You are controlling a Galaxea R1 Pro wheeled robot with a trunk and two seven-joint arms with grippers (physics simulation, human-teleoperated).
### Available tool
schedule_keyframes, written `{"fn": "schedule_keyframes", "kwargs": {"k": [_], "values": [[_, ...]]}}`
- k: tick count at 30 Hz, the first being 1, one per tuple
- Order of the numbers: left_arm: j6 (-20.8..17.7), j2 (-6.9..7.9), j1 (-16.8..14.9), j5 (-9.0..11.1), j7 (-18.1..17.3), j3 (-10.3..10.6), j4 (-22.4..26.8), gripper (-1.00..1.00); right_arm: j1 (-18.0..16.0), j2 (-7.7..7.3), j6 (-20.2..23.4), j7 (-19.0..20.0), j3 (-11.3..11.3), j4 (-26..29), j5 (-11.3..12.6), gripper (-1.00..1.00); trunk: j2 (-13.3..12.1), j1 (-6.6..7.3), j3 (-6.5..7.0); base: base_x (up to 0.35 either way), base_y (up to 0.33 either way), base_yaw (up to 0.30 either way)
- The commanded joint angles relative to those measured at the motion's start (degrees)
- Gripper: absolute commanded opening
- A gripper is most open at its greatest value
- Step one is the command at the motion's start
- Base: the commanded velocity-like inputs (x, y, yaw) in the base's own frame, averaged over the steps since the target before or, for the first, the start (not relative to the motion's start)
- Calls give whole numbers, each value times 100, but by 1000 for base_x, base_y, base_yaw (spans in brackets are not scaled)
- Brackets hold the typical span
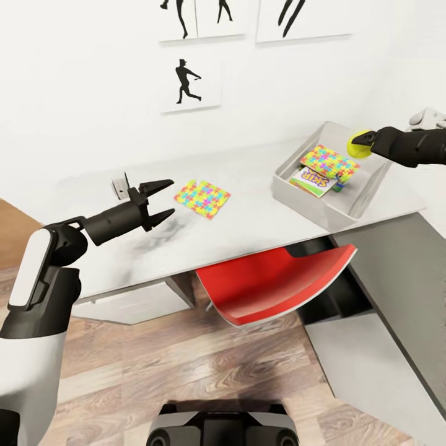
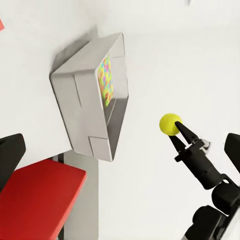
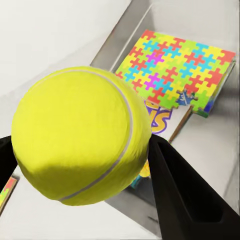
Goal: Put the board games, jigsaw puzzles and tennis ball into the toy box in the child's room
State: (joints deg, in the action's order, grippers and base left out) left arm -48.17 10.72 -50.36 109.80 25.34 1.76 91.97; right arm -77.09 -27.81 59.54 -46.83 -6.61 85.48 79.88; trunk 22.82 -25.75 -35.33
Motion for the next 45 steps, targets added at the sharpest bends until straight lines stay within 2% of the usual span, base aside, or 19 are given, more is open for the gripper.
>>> {"fn": "schedule_keyframes", "kwargs": {"k": [1,6,11,14,18,31,45], "values": [[3,17,1,66,69,-13,5,100,-8,-2,-3,-66,-17,-27,68,-100,9,-4,2,0,0,-136],[-6,214,25,129,80,-56,-2,100,4,11,0,-64,-56,-95,75,-100,9,-4,45,0,0,-113],[7,450,160,360,8,-101,-4,100,51,74,-2,-74,-165,-114,79,-100,9,-4,64,0,0,-43],[13,543,232,463,-69,-222,-1,100,79,105,-3,-78,-233,-117,82,-100,9,-4,68,0,0,-16],[12,586,265,511,-130,-282,3,100,89,120,46,-78,-264,-118,86,-100,9,-4,70,1,0,-6],[-9,598,280,532,-168,-284,5,100,97,156,46,-89,-272,-139,73,-100,9,-4,71,147,-71,-1],[-9,592,281,534,-166,-273,5,100,91,76,46,-98,-260,-145,72,-100,9,-4,71,38,-20,0]]}}
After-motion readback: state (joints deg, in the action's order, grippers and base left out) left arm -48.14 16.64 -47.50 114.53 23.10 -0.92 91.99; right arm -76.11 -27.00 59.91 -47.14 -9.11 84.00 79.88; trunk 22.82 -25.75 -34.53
